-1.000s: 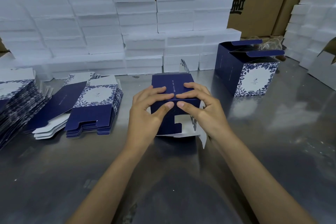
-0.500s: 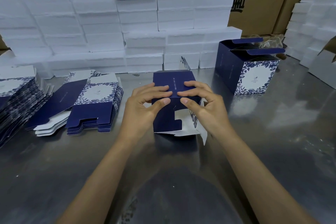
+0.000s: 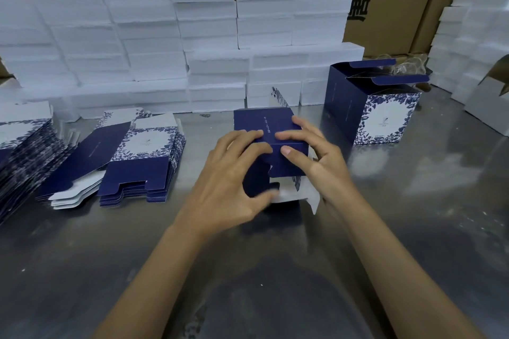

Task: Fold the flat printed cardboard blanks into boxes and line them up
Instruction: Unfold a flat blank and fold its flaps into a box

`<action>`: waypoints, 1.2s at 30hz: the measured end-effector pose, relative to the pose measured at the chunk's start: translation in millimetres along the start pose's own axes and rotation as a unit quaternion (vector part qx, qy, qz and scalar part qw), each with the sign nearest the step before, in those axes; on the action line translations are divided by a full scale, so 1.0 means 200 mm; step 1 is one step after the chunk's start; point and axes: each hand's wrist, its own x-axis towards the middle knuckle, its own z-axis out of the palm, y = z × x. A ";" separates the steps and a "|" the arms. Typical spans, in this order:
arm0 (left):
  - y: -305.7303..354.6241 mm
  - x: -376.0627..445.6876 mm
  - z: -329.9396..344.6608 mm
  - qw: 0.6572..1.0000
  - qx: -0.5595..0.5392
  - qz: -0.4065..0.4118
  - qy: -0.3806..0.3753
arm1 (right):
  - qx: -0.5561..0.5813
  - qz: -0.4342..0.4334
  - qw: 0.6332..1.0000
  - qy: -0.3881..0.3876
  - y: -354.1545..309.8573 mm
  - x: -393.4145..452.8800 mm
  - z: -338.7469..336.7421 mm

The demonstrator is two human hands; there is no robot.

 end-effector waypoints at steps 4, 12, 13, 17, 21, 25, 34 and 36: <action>-0.03 0.00 0.03 0.999 0.037 -0.005 -0.039 | 0.140 0.081 0.986 0.034 0.04 0.04 -0.04; -0.06 -0.01 0.09 0.996 0.063 -0.004 0.069 | 0.106 0.180 0.969 -0.129 0.10 0.01 -0.08; -0.07 0.00 0.10 0.995 0.065 -0.004 0.077 | 0.103 0.174 0.967 -0.154 0.09 0.01 -0.08; -0.08 0.00 0.11 0.994 0.050 -0.004 0.098 | 0.051 0.147 0.968 -0.199 0.07 0.00 -0.07; -0.07 -0.01 0.13 0.991 -0.029 -0.051 0.117 | 0.002 0.153 0.977 -0.150 0.08 0.00 -0.03; -0.08 -0.01 0.13 0.977 -0.139 -0.141 0.084 | -0.065 0.138 0.983 -0.097 0.09 0.00 0.01; -0.12 -0.03 0.11 0.978 -0.150 -0.146 0.003 | -0.079 0.080 0.993 0.023 0.17 0.00 0.07; -0.12 -0.03 0.11 0.979 -0.143 -0.143 0.004 | -0.088 0.068 0.993 0.045 0.17 -0.01 0.08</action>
